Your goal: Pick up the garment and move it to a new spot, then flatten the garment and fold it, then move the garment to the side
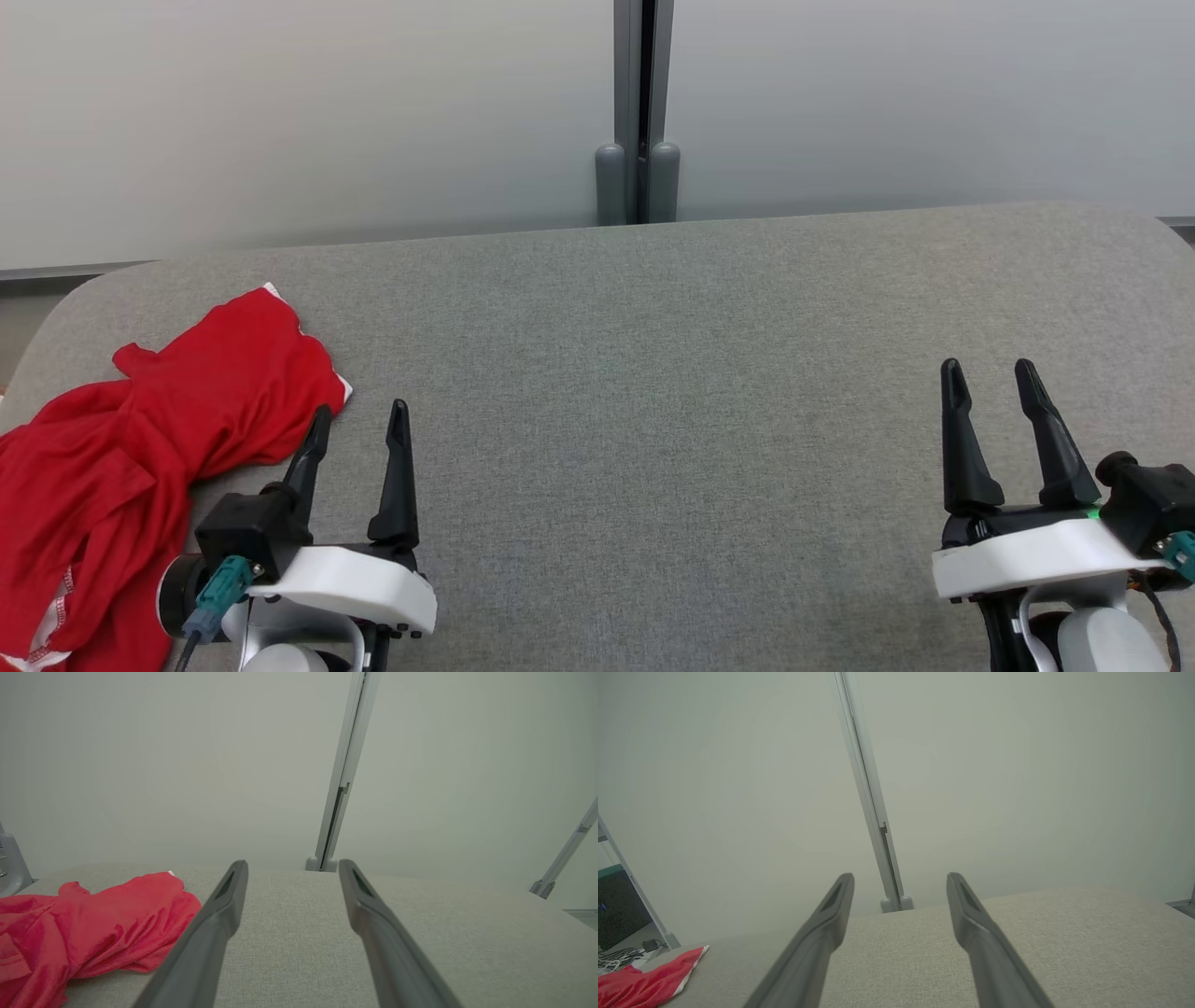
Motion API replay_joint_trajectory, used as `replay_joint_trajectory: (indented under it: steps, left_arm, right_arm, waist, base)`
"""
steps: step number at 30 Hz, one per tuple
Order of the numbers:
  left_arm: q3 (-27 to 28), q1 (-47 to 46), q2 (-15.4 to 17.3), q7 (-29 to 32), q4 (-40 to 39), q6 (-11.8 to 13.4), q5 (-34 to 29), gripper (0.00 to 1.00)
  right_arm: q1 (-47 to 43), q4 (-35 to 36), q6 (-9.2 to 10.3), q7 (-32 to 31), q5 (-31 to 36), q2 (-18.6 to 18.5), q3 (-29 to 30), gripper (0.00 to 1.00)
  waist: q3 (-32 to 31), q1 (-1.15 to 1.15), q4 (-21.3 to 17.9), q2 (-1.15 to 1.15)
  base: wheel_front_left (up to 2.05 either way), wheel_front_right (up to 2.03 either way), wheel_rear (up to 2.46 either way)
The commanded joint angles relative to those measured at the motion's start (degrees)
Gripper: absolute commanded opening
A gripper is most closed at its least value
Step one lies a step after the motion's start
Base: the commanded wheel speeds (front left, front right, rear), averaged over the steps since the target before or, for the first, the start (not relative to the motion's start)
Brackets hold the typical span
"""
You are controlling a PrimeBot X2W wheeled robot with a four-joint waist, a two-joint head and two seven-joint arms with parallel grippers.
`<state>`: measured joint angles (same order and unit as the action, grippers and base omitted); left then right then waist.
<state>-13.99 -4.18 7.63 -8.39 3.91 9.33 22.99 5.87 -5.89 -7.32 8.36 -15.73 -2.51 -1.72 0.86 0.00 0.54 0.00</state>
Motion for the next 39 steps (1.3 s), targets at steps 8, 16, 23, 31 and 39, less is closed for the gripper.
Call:
replay_joint_trajectory:
  steps: [8,16,23,31,39]
  left_arm:
    - [-5.46,-2.29,3.05,-1.61,0.46,5.22,-4.36,1.00]
    - [-7.76,-2.21,3.59,-2.69,1.98,7.97,-5.27,1.00]
    - [-8.16,-2.14,3.35,-3.47,2.96,7.23,-7.10,1.00]
    - [-4.60,-0.57,0.57,-4.41,2.46,4.64,-6.44,1.00]
    - [1.81,1.46,-3.50,-5.41,4.99,-2.98,-6.45,1.00]
  right_arm:
    - [0.54,-0.47,-0.24,1.71,5.25,-0.38,-0.69,1.00]
    - [-0.17,-1.71,-0.25,2.75,8.19,-0.41,-1.53,1.00]
    - [-0.47,-1.99,-0.26,3.60,10.50,-0.43,-2.17,1.00]
    - [-0.42,-1.59,-0.23,4.52,11.28,-0.44,-3.02,1.00]
    - [-0.66,-4.72,-0.23,5.53,5.76,-0.44,-2.70,1.00]
  waist:
    - [-0.15,0.00,0.05,0.00]
    - [-0.25,0.00,0.12,0.00]
    - [-0.31,0.00,0.22,0.00]
    - [-0.18,0.00,0.54,0.00]
    - [-0.36,0.00,0.62,0.00]
  base:
    - [0.00,0.00,0.00]
    - [0.00,0.00,0.00]
    - [0.00,0.00,0.00]
    - [0.00,0.00,0.00]
    - [0.00,0.00,0.00]
